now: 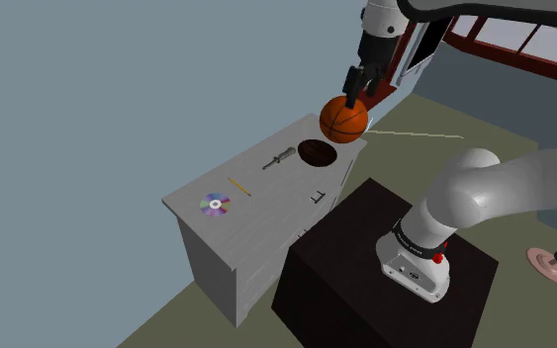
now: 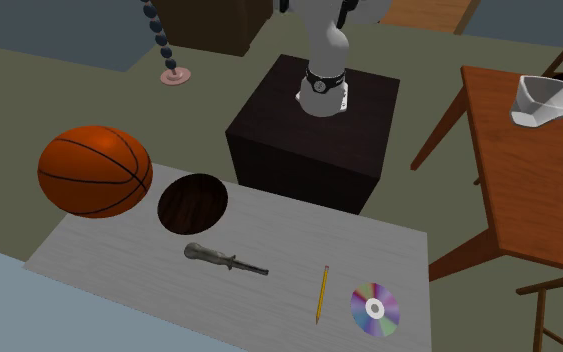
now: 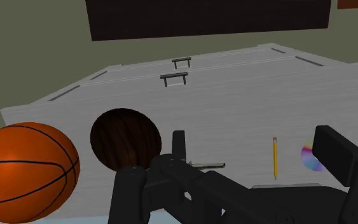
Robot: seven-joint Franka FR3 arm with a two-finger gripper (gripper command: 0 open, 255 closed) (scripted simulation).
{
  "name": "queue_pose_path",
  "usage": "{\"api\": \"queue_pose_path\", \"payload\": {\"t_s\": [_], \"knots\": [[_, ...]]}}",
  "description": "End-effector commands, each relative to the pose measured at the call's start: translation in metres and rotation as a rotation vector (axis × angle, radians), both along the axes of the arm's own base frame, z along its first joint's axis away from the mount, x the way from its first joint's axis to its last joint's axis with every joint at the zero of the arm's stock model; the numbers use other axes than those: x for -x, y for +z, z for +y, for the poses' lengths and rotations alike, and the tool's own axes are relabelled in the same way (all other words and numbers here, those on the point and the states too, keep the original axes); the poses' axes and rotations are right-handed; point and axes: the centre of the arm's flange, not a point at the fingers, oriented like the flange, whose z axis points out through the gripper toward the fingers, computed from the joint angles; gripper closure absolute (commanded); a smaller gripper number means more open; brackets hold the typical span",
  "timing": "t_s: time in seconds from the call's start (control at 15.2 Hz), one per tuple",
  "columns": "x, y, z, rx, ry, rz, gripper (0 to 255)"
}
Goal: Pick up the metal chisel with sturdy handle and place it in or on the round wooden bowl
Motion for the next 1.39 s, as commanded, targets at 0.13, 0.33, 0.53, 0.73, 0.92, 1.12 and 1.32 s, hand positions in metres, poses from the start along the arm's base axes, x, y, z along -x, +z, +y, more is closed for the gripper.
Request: {"api": "queue_pose_path", "payload": {"t_s": [0.13, 0.33, 0.53, 0.73, 0.92, 1.12, 1.32], "knots": [[-0.014, -0.022, 0.004, 0.002, -0.049, -0.006, 0], [-0.035, -0.054, 0.01, 0.004, -0.123, -0.015, 0], [-0.058, -0.087, 0.013, 0.006, -0.196, -0.024, 0], [-0.08, -0.119, 0.015, 0.009, -0.27, -0.033, 0], [-0.103, -0.151, 0.015, 0.011, -0.344, -0.042, 0], [-0.126, -0.182, 0.013, 0.013, -0.418, -0.051, 0], [-0.15, -0.214, 0.01, 0.016, -0.491, -0.06, 0]]}}
